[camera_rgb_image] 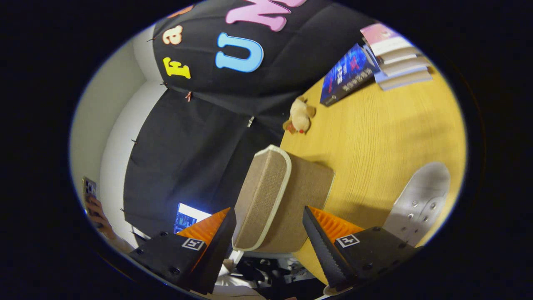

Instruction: Open the storage box then place both shoes into the box .Put the left shoe in first, then the right shoe, with the right side of both shoes facing outward in a uniform manner.

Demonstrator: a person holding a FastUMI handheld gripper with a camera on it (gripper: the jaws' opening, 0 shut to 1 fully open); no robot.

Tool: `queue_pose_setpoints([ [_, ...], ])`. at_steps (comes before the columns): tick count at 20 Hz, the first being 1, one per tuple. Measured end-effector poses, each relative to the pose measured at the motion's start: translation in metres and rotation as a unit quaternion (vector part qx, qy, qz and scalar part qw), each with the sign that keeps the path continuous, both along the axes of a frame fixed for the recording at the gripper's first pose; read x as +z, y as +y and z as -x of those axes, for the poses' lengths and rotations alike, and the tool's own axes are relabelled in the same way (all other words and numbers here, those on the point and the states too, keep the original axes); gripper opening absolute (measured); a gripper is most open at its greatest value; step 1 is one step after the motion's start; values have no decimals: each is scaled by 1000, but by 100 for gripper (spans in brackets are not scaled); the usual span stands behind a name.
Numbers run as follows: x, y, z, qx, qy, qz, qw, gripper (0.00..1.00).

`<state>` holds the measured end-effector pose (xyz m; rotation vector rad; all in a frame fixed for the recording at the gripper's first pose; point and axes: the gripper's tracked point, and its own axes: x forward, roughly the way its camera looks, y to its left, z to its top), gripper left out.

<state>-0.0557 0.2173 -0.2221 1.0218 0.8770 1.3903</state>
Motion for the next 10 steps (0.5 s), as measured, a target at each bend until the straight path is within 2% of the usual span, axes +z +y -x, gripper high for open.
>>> queue_pose_setpoints([
  [2,-4,13,8,34,42,-28,998,98],
  [6,-4,36,27,78,76,-54,993,98],
  [10,-2,55,40,95,101,-67,988,98],
])
